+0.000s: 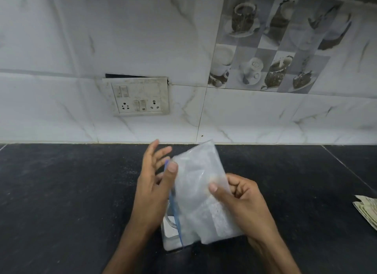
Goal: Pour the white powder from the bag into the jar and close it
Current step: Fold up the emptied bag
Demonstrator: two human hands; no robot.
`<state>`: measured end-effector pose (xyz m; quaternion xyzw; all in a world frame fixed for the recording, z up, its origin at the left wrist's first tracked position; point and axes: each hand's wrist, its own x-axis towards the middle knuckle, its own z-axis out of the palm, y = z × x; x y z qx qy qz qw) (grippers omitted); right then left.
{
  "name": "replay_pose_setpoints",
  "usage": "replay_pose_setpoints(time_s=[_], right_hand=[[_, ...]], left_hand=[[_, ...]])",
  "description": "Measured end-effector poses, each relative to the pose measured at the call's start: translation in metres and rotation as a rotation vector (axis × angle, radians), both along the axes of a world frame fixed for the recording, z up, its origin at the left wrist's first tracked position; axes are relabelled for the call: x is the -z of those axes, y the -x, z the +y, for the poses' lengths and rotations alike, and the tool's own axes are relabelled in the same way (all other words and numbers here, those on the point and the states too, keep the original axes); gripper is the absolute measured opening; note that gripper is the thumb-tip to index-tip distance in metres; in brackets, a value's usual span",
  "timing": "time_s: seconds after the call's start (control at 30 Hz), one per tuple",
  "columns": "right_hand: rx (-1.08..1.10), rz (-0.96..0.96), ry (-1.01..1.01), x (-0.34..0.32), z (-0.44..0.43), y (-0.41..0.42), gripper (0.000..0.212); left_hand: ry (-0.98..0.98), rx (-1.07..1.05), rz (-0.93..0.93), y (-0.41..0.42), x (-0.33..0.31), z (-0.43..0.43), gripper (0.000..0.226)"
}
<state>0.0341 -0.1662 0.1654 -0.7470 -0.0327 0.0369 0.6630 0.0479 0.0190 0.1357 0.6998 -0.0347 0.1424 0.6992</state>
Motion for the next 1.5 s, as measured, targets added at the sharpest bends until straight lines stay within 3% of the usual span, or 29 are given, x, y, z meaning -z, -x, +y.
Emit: replay_pose_setpoints(time_s=[0.07, 0.13, 0.2, 0.27, 0.37, 0.47, 0.6, 0.7, 0.77, 0.83, 0.93, 1.07, 1.13, 1.2, 1.27, 1.33, 1.5], right_hand=[[0.09, 0.069, -0.191, 0.008, 0.007, -0.002, 0.013], [0.115, 0.115, -0.27, 0.015, 0.013, -0.004, 0.016], [0.13, 0.131, -0.272, 0.021, 0.016, -0.007, 0.016], [0.13, 0.125, -0.297, 0.024, 0.016, -0.01, 0.015], [0.103, 0.105, -0.411, 0.025, 0.014, -0.016, 0.02], [0.072, 0.13, -0.475, 0.025, 0.013, -0.018, 0.037], [0.037, 0.182, -0.62, 0.028, 0.009, -0.018, 0.028], [0.051, 0.105, -0.369, 0.028, 0.007, -0.013, 0.015], [0.077, 0.069, -0.283, 0.026, 0.005, -0.009, 0.019], [0.115, 0.043, -0.282, 0.024, 0.003, -0.005, 0.021], [0.169, -0.01, -0.261, 0.024, 0.0, -0.001, 0.021], [0.212, -0.079, -0.087, 0.031, -0.005, 0.003, 0.021], [0.147, -0.089, 0.017, 0.032, -0.005, 0.007, 0.027], [0.047, -0.051, 0.057, 0.031, -0.005, 0.015, 0.036], [-0.035, -0.013, 0.077, 0.03, -0.006, 0.024, 0.048], [-0.091, -0.01, 0.088, 0.03, -0.01, 0.034, 0.058], [-0.235, 0.03, -0.008, 0.038, -0.018, 0.058, 0.057]], left_hand=[[0.119, 0.099, 0.212, 0.004, 0.0, 0.002, 0.109], [0.143, 0.23, 0.324, 0.006, 0.003, 0.0, 0.094], [0.115, 0.272, 0.306, 0.006, 0.007, 0.0, 0.056], [0.097, 0.236, 0.255, 0.005, 0.006, 0.002, 0.032], [0.15, 0.186, 0.227, 0.001, 0.007, 0.004, 0.037], [0.149, 0.167, 0.204, 0.0, 0.008, 0.003, 0.052], [0.167, 0.159, 0.099, -0.001, 0.012, 0.005, 0.037], [0.328, 0.239, 0.147, -0.002, 0.022, 0.006, 0.028], [0.371, 0.272, 0.175, -0.001, 0.024, 0.006, 0.043], [0.245, 0.239, 0.193, 0.003, 0.023, 0.004, 0.044], [0.105, 0.253, 0.207, 0.007, 0.019, 0.001, 0.01], [0.088, 0.186, 0.241, 0.018, 0.021, -0.002, 0.04], [0.116, 0.084, 0.255, 0.023, 0.025, -0.003, 0.045], [0.145, 0.033, 0.257, 0.03, 0.027, -0.006, 0.035], [0.132, 0.065, 0.254, 0.04, 0.027, -0.007, 0.029], [0.101, 0.118, 0.241, 0.054, 0.026, -0.006, 0.038], [0.032, 0.09, 0.231, 0.105, 0.026, -0.003, 0.039]])
